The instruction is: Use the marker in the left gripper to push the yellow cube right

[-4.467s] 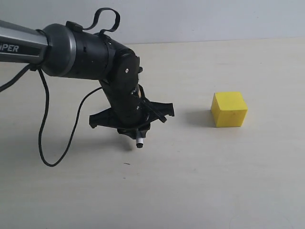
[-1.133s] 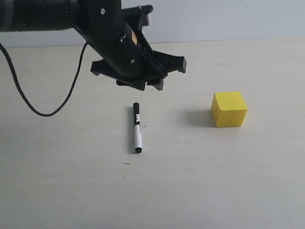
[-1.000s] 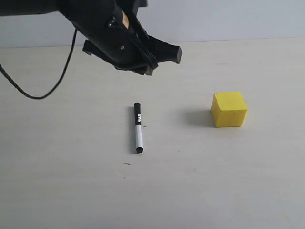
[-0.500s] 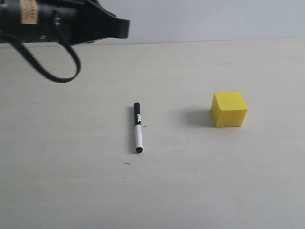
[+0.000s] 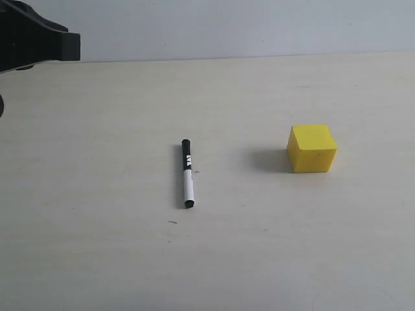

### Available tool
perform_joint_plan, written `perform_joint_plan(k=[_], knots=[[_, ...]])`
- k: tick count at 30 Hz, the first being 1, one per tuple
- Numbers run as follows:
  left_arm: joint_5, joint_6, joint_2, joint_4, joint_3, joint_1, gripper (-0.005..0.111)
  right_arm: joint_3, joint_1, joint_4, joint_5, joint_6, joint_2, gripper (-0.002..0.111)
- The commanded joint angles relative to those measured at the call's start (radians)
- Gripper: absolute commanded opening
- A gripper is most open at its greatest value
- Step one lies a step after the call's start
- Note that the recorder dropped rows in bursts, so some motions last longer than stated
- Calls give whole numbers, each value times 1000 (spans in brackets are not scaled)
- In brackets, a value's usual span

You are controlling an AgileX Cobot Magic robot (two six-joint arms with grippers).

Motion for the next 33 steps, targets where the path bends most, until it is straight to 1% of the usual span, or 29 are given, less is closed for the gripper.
perform_joint_plan(k=[1,12,15,17,20,23,25,27,28,29,30,31,32,33], knots=[[5,-11,-7,3,6,3,0,5,-6,0,-5,-3,-7,0],[8,-11,-12,3,6,4,0,5,-6,0,-5,-3,-7,0],[7,-20,-45,-27,6,26,0,5,-6,0,-5,-3,-7,0],[12,-22,-80,-106,6,57,0,5,-6,0,-5,-3,-7,0],[29,-22,-150,-193,6,131,0,5,-6,0,-5,-3,-7,0],[34,-22,-227,-245,18,219,0,5,-6,0,-5,-3,-7,0],[26,-22,-286,-252,47,263,0,5,-6,0,-5,-3,-7,0],[13,-22,-341,-252,89,288,0,5,-6,0,-5,-3,-7,0],[-8,-22,-408,-252,148,307,0,5,-6,0,-5,-3,-7,0],[-19,-22,-442,-252,174,316,0,5,-6,0,-5,-3,-7,0],[-51,-22,-508,-252,252,340,0,5,-6,0,-5,-3,-7,0],[-66,-22,-534,-252,281,353,0,5,-6,0,-5,-3,-7,0],[-96,-19,-598,-252,350,391,0,5,-6,0,-5,-3,-7,0],[-110,-19,-624,-252,377,412,0,5,-6,0,-5,-3,-7,0]])
